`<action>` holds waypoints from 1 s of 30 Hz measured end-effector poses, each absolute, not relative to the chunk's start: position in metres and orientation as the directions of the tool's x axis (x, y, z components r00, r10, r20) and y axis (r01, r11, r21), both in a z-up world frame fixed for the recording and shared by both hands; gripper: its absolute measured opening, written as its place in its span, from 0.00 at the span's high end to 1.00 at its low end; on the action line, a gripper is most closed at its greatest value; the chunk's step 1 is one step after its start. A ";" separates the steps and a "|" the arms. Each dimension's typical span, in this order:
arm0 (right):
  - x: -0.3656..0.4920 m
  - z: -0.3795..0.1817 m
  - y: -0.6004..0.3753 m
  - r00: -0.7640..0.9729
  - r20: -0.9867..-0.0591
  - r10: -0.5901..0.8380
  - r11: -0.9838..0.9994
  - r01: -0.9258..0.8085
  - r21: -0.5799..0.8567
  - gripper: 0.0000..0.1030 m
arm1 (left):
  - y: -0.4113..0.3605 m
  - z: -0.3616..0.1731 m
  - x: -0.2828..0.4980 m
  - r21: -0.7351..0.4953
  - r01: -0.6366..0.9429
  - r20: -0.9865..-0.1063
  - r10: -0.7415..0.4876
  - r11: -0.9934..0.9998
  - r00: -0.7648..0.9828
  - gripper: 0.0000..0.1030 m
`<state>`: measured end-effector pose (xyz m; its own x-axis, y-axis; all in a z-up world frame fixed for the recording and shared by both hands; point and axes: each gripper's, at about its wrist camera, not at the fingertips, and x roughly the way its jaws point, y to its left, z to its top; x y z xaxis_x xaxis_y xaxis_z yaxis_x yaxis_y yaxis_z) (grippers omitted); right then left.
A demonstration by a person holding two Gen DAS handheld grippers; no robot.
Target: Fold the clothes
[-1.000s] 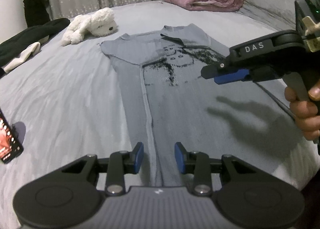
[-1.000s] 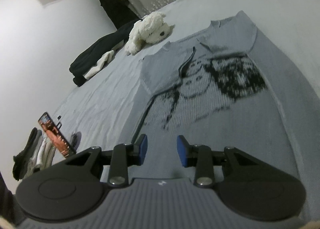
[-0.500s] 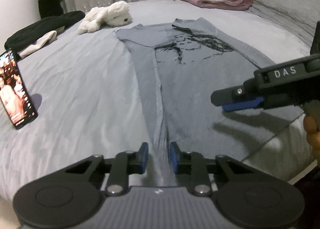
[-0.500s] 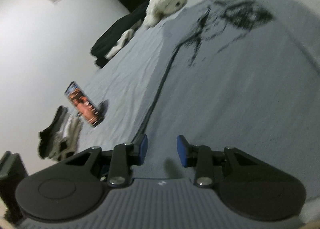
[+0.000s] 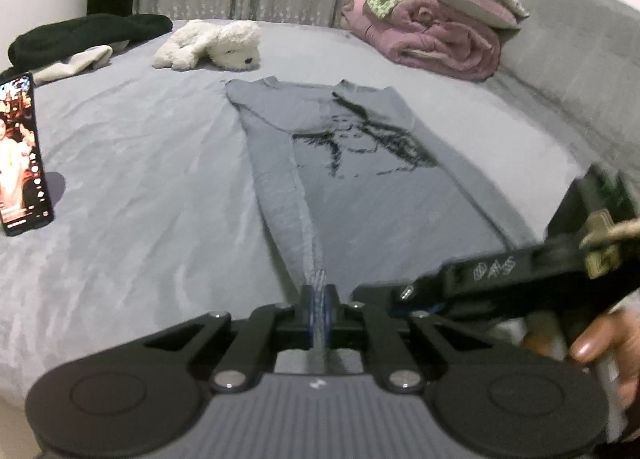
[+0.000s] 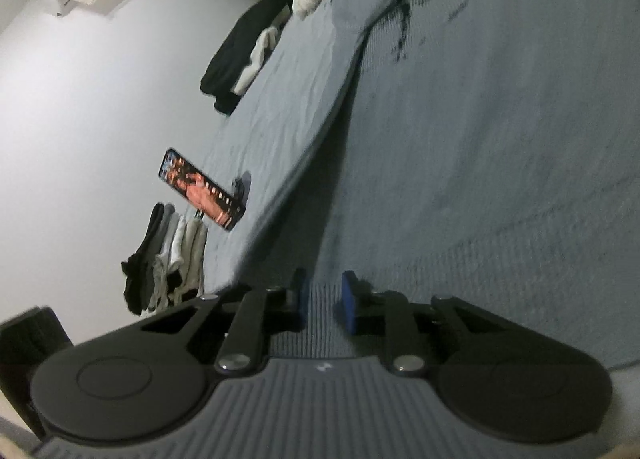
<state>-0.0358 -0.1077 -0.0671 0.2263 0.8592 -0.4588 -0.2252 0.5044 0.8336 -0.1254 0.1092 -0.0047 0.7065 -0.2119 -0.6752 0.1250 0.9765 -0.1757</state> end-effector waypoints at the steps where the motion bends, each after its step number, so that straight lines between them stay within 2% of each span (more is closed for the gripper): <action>1: -0.036 -0.069 -0.105 0.206 -0.459 0.865 0.498 -0.221 0.839 0.78 | 0.108 -0.003 -0.124 -0.184 0.131 -0.672 -0.222 0.974 0.706 0.96; 5: -0.034 -0.071 -0.098 0.107 -0.479 0.872 0.490 -0.218 0.844 0.82 | 0.097 0.000 -0.119 -0.186 0.165 -0.678 -0.248 0.969 0.692 0.96; 7: -0.028 -0.069 -0.105 0.085 -0.478 0.874 0.485 -0.185 0.855 0.76 | 0.092 0.000 -0.117 -0.178 0.186 -0.678 -0.257 0.966 0.689 0.96; 12: -0.011 -0.065 -0.136 0.164 -0.463 0.871 0.481 -0.101 0.871 0.65 | 0.083 -0.001 -0.110 -0.180 0.225 -0.688 -0.286 0.958 0.668 0.96; 20: 0.020 -0.072 -0.155 0.284 -0.403 0.870 0.416 0.016 0.909 0.62 | 0.066 -0.015 -0.099 -0.158 0.279 -0.728 -0.303 0.947 0.615 0.96; 26: 0.049 -0.084 -0.143 0.298 -0.397 0.868 0.388 0.090 0.917 0.62 | 0.056 -0.033 -0.089 -0.140 0.327 -0.792 -0.304 0.935 0.530 0.95; 30: 0.069 -0.084 -0.126 0.285 -0.409 0.867 0.405 0.076 0.911 0.62 | 0.055 -0.039 -0.082 -0.139 0.381 -0.813 -0.324 0.914 0.483 0.88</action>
